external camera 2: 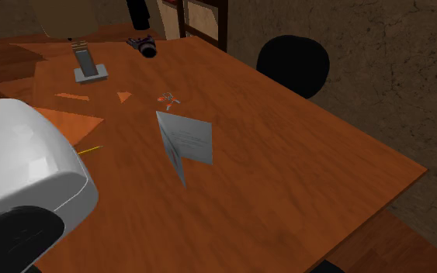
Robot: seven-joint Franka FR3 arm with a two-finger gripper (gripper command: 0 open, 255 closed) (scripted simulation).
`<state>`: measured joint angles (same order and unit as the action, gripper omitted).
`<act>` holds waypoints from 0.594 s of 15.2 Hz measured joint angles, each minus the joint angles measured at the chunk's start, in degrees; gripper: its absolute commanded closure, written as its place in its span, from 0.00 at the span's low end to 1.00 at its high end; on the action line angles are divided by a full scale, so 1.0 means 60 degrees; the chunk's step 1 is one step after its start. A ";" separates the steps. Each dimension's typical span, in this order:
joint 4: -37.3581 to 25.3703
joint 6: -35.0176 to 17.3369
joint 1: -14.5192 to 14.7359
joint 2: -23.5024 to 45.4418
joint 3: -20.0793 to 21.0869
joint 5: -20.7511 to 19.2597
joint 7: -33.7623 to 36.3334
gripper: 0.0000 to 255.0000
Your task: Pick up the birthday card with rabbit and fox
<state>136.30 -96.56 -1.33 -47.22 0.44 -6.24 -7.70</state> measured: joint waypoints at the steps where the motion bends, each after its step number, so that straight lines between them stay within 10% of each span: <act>1: 0.0000 0.0000 0.0000 0.0000 0.0000 0.0000 0.0000 0.00; 9: -0.1814 -0.0899 0.0289 0.2869 -0.0392 -0.0011 -0.1066 0.00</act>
<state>125.42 -101.95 0.40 -30.01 -1.91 -6.30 -14.09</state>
